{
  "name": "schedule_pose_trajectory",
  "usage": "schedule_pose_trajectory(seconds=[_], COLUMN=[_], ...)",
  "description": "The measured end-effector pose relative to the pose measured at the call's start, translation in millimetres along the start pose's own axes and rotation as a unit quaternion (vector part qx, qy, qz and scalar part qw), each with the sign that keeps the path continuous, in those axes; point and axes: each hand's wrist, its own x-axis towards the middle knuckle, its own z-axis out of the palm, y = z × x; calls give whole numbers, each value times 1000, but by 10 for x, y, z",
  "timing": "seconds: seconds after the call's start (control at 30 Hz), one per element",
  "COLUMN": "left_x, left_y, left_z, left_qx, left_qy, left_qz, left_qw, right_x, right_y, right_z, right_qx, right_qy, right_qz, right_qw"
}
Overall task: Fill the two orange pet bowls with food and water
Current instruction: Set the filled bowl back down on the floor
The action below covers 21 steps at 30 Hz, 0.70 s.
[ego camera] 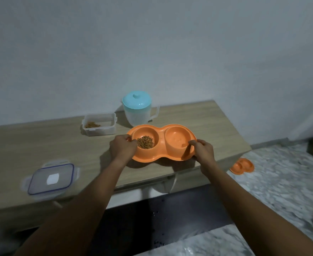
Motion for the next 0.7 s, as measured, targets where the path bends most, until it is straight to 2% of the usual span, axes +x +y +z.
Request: schedule_pose_trajectory(seconds=[0.1, 0.37, 0.53, 0.7], left_x=[-247, -1092, -1592, -1820], left_y=[390, 1551, 2292, 2738], left_z=[352, 1758, 2698, 3527], left_qx=[-11, -46, -63, -65], left_qy=[1, -19, -58, -105], left_qz=[16, 50, 68, 86], left_qw=[1000, 998, 994, 989], right_x=[152, 650, 1010, 1421], right_y=[-71, -232, -286, -263], right_z=[-562, -2613, -3917, -4788], right_qx=[10, 1, -12, -20], right_qy=[13, 29, 65, 99], right_qz=[-14, -74, -81, -74], right_qw=[1000, 997, 995, 992])
